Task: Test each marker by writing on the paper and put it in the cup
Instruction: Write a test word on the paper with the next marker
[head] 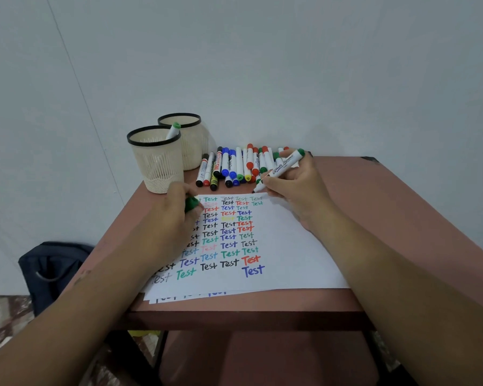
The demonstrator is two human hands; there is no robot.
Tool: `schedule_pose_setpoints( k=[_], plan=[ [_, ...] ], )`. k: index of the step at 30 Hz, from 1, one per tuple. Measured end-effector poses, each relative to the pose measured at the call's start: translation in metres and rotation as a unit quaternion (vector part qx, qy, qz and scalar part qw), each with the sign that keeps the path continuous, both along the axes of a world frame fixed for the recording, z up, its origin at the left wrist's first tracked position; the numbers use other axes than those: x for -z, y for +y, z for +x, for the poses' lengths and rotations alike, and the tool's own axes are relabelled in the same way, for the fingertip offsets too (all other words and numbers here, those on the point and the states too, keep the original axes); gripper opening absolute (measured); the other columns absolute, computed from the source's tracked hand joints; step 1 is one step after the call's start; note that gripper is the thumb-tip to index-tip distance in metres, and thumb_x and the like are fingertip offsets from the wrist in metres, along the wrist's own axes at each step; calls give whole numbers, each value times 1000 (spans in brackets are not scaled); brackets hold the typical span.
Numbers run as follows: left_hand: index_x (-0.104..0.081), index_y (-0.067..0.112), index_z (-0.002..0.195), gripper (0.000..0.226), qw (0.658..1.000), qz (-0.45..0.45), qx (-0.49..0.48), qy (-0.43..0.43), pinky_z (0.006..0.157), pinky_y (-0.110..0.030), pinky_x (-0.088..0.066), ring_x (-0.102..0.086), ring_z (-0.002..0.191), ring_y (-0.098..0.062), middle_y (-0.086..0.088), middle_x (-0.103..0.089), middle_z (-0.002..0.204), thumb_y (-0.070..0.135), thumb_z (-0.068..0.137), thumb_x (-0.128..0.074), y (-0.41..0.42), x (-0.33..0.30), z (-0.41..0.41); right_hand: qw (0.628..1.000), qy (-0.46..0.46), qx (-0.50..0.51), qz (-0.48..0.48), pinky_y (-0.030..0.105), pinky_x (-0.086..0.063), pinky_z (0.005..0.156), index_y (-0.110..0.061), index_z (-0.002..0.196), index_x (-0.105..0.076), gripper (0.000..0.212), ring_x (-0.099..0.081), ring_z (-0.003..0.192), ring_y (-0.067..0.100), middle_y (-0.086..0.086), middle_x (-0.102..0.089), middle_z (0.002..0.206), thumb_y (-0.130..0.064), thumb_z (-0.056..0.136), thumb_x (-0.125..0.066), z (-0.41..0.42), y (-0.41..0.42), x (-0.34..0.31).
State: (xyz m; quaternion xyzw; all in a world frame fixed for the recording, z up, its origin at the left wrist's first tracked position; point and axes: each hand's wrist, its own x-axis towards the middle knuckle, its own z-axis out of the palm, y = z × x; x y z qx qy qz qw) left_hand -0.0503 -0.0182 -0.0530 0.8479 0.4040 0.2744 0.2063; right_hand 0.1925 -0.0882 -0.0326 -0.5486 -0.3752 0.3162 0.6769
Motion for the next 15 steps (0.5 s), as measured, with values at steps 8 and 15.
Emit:
schedule_pose_setpoints(
  k=[8,15],
  plan=[
    [-70,24,108,13,991,128,26,17,63,-9,-35,-53,78,0,14,-60,80,28,97,-64,-3,-8,-1,985,129,-88,71,38,-64,76,-9,106,-56,18,-75,83,36,26,-73,100,5,97,-61,-3,-11,-9],
    [-71,21,114,26,994,107,17,20,63,-16,-38,-53,73,-4,6,-67,85,37,98,-60,0,-4,1,977,97,-179,66,34,-63,81,-11,98,-61,18,-75,97,41,29,-73,101,1,87,-68,-11,-17,-7]
  ],
)
